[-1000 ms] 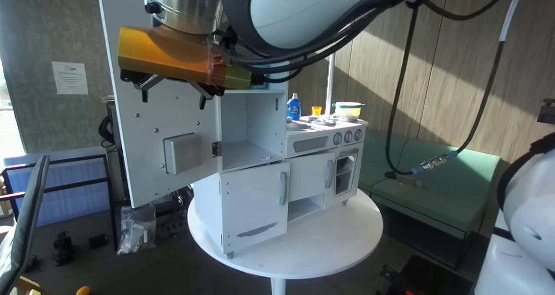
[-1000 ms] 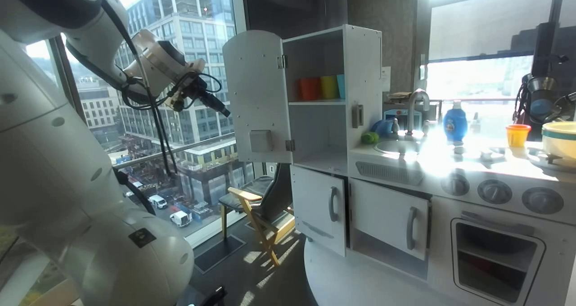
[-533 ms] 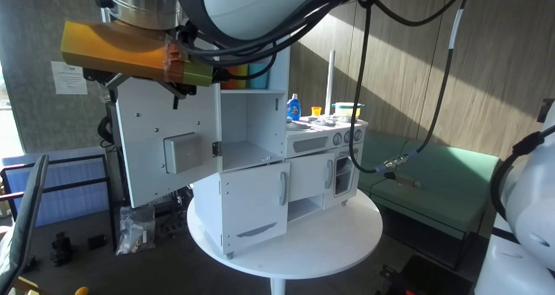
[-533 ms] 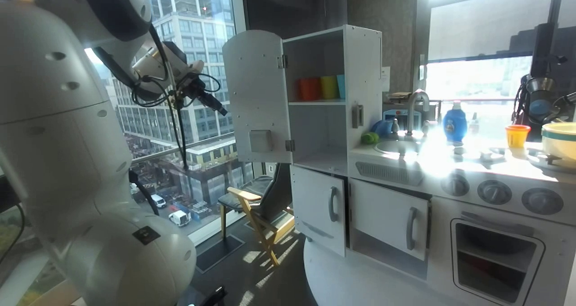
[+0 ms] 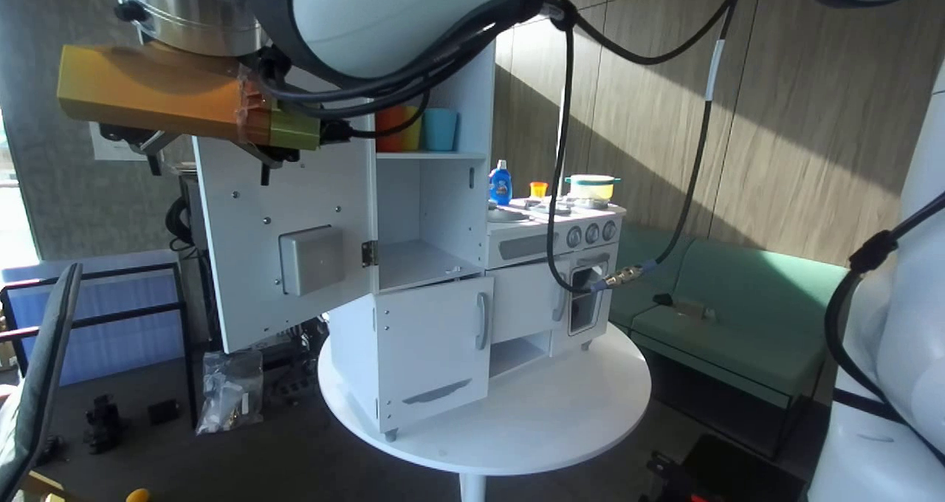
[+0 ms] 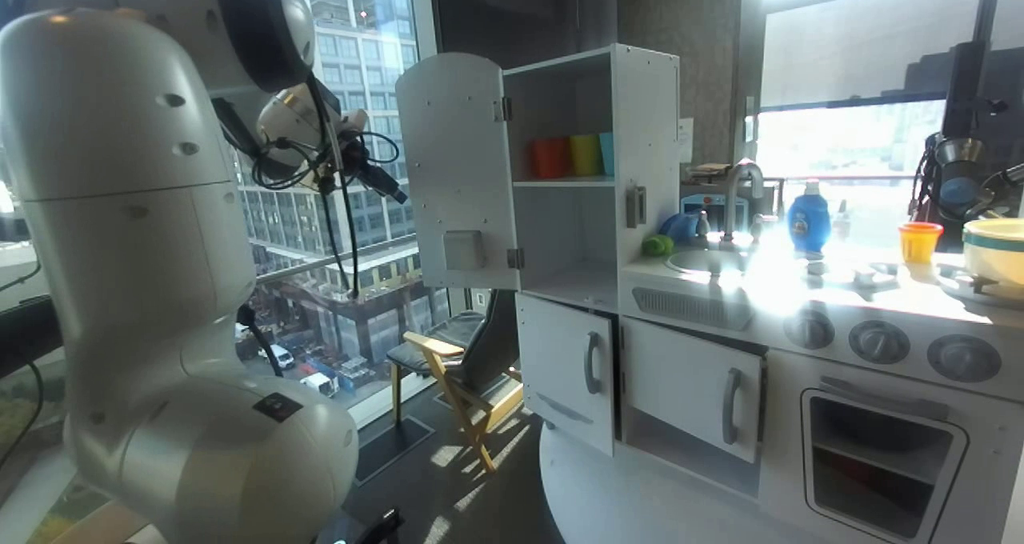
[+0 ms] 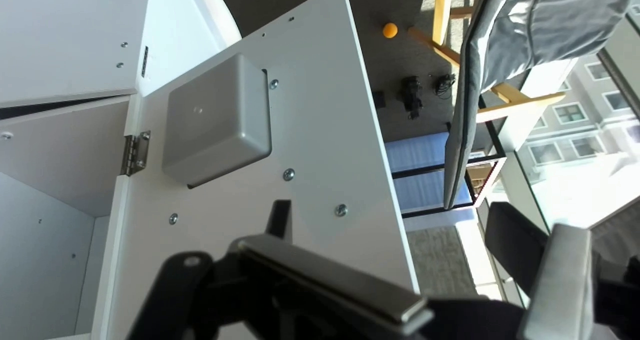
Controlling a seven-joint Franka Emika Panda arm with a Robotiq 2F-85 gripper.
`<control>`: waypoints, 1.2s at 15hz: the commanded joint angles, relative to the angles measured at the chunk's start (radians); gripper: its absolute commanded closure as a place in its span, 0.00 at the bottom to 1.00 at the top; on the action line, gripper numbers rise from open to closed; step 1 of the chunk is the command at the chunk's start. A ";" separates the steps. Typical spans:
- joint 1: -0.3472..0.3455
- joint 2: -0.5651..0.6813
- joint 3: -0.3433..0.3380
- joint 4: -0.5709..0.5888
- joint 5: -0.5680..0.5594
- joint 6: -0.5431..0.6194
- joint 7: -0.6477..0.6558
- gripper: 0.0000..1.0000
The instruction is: Push closed the bottom refrigerator door, push closed the top refrigerator door
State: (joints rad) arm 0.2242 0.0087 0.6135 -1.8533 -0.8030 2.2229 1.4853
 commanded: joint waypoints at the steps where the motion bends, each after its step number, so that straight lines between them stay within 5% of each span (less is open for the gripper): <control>1: 0.079 0.050 -0.073 0.075 -0.056 -0.020 0.055 0.00; 8: 0.169 0.079 -0.165 0.119 -0.174 -0.038 0.221 0.00; 18: 0.217 0.093 -0.185 0.149 -0.330 -0.182 0.373 0.00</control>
State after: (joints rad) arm 0.4108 0.0819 0.4439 -1.7465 -1.0649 2.0888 1.8180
